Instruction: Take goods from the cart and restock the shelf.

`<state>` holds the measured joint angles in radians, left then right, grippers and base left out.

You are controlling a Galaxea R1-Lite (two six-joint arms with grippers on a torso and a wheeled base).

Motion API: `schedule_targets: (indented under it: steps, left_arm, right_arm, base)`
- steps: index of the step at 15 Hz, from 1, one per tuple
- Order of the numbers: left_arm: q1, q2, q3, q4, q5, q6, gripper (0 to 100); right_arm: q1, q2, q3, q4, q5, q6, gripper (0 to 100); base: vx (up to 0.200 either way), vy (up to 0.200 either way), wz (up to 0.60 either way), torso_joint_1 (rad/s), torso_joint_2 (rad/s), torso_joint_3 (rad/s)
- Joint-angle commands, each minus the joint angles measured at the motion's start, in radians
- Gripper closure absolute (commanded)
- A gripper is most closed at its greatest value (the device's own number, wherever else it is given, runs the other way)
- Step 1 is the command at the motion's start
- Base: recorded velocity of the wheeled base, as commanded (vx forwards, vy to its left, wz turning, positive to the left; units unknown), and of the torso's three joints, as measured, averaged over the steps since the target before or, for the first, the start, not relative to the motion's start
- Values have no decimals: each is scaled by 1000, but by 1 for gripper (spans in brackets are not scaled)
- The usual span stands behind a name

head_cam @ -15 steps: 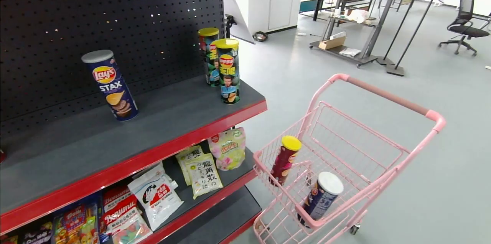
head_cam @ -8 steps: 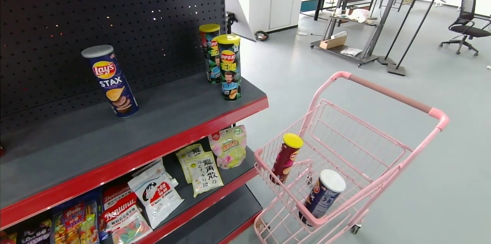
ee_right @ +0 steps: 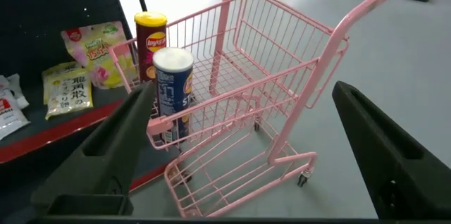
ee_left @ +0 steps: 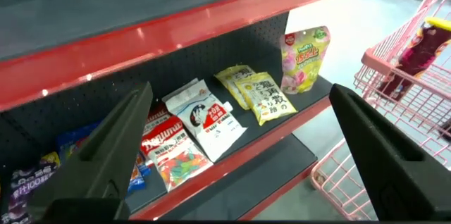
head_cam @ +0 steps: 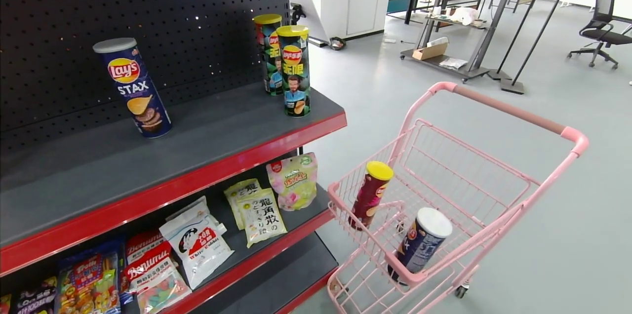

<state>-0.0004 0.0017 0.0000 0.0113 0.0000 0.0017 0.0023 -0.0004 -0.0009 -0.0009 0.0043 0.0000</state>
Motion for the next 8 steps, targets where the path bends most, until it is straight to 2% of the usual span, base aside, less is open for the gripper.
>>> schedule_targets:
  steps: [1,5,8]
  left_arm:
    - [0,1,0,-2,0,0,0]
    - [0,1,0,-1,0,0,0]
    - [0,1,0,-2,0,0,0]
  right_arm:
    - [-1,0,1,1,0,0,0]
    - [-1,0,1,1,0,-2,0]
    - [1,0,-1,1,0,-2,0]
  base:
    - [0,0,0,-149,393,242]
    - [0,0,0,-157,417,259]
    - [0,0,0,-186,536,346]
